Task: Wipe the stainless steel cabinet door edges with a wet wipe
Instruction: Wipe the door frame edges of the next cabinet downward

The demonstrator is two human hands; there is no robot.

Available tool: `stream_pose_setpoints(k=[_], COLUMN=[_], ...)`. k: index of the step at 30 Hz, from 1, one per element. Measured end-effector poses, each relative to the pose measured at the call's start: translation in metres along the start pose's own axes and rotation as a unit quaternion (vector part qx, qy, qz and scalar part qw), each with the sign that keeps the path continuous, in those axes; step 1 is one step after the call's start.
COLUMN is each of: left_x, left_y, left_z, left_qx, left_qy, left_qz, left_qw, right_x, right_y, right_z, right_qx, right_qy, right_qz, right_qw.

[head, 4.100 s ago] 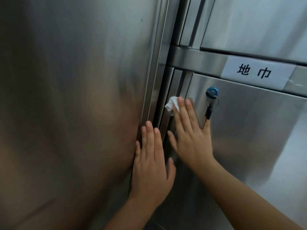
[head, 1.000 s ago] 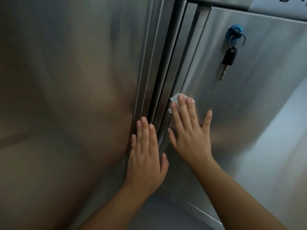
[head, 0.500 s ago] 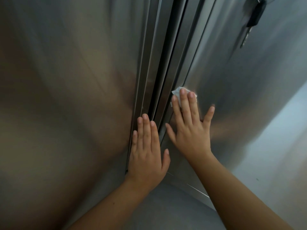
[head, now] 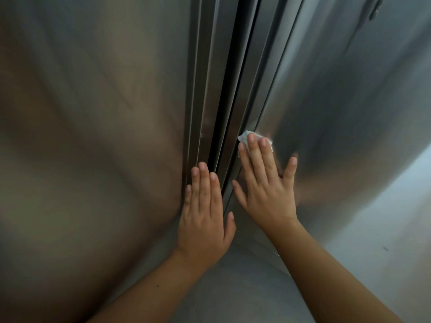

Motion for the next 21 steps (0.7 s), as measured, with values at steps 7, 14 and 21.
stream_pose_setpoints(k=[7, 14, 21], left_x=[-0.008, -0.015, -0.014], left_y=[-0.013, -0.020, -0.019], left_z=[0.003, 0.004, 0.004], left_qx=[-0.022, -0.033, -0.031], left_qy=[-0.001, 0.026, 0.031], left_qz=[-0.001, 0.020, 0.034], left_qw=[1.000, 0.999, 0.998], right_x=[-0.007, -0.015, -0.022], right_y=[-0.026, -0.057, -0.096], right_z=[0.011, 0.028, 0.046], right_qx=[0.027, 0.041, 0.060], right_qy=[0.009, 0.017, 0.065], right_qz=[0.002, 0.046, 0.062], right_qw=[1.000, 0.998, 0.994])
Point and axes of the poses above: each hand's wrist, its own y-axis towards the middle knuckle, its own x-axis out of the back of the hand, z = x × y, the point moved 4 cm from there along y, towards the middle knuckle, and after that the axes turned 11 degrees about -x, right-handed, at the moved point
